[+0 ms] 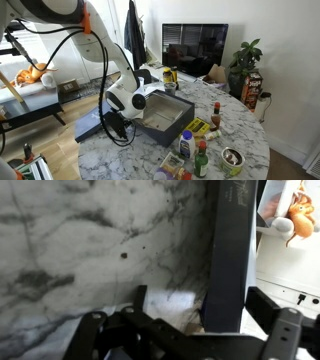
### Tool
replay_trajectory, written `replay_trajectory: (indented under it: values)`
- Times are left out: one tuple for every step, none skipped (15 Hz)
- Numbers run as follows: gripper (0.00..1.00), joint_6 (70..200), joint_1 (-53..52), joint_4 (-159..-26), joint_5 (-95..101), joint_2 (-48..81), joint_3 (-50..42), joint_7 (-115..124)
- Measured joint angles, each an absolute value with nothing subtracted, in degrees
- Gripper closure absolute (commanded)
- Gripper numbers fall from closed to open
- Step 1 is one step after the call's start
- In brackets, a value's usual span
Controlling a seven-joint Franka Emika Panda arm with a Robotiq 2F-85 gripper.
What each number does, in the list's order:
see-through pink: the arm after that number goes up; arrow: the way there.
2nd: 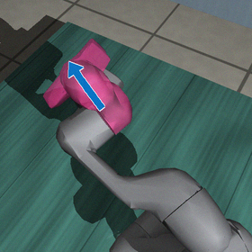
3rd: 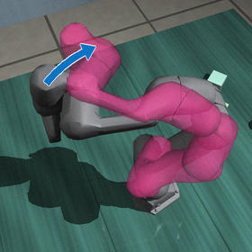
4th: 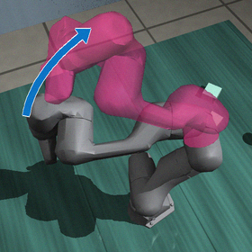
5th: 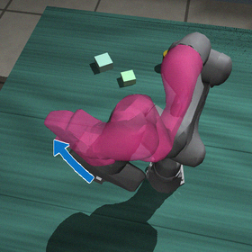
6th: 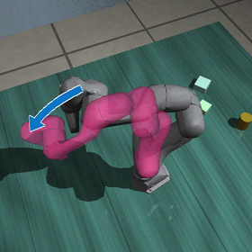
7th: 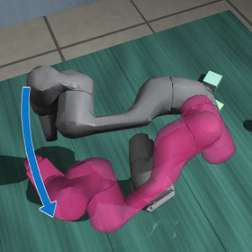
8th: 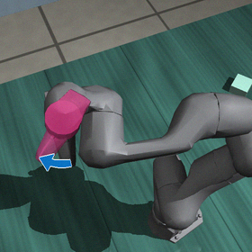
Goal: Pick up the clear storage container and put it in the blue box, pick up the blub box lid and cover the blue box
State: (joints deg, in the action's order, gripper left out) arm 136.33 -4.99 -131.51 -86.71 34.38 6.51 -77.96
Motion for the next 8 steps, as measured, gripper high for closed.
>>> replay_trajectory:
  values:
    - [0.00, 136.33, -5.18, -131.51, -86.71, 34.42, 6.51, -77.85]
    - [0.00, 136.33, -5.45, -131.47, -86.70, 34.47, 6.51, -77.69]
    - [0.00, 136.33, -5.76, -131.38, -86.70, 34.51, 6.51, -77.52]
    - [0.00, 136.31, -6.12, -131.23, -86.70, 34.58, 6.54, -77.33]
    - [0.06, 136.22, -6.53, -131.01, -86.70, 34.72, 6.63, -77.08]
    - [0.19, 136.08, -6.97, -130.70, -86.70, 34.91, 6.77, -76.81]
    - [0.30, 136.03, -7.36, -130.33, -86.70, 35.10, 6.91, -76.55]
    - [0.31, 135.87, -7.71, -129.99, -86.70, 35.25, 6.99, -76.24]
